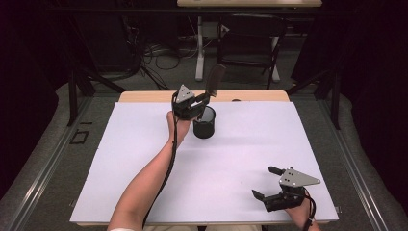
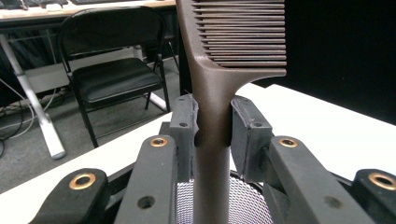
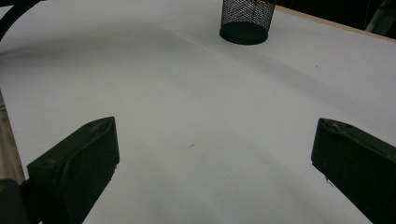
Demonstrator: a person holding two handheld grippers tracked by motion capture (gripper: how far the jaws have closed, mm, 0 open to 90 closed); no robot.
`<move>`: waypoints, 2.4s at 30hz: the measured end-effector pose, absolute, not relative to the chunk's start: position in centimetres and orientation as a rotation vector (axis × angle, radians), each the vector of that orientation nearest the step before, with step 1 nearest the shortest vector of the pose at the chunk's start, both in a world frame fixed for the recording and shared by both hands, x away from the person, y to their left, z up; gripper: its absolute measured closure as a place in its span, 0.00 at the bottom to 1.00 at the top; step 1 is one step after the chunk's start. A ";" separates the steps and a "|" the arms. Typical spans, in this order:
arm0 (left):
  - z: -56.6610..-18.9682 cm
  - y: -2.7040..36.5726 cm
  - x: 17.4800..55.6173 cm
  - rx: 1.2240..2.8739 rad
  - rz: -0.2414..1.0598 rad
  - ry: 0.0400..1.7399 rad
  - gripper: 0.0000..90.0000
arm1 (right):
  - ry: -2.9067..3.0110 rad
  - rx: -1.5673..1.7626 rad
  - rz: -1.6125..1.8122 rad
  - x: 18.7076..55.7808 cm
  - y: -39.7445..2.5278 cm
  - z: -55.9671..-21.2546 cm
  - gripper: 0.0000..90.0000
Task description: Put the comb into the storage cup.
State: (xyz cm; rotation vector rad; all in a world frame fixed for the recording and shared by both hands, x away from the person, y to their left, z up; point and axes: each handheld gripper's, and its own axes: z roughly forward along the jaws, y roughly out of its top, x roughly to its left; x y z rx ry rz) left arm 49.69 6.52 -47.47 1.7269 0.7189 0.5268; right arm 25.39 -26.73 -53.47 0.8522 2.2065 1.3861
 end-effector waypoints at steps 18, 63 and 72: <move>-47.8 6.3 49.9 1.769 0.534 0.723 0.80 | 2.207 0.856 1.388 25.4 -26.7 -53.5 0.01; -49.6 5.8 50.1 1.940 0.530 0.745 0.79 | 2.212 0.855 1.386 25.4 -26.7 -53.5 0.01; -50.0 5.5 49.8 2.006 0.551 0.720 0.78 | 2.212 0.853 1.384 25.4 -26.7 -53.5 0.01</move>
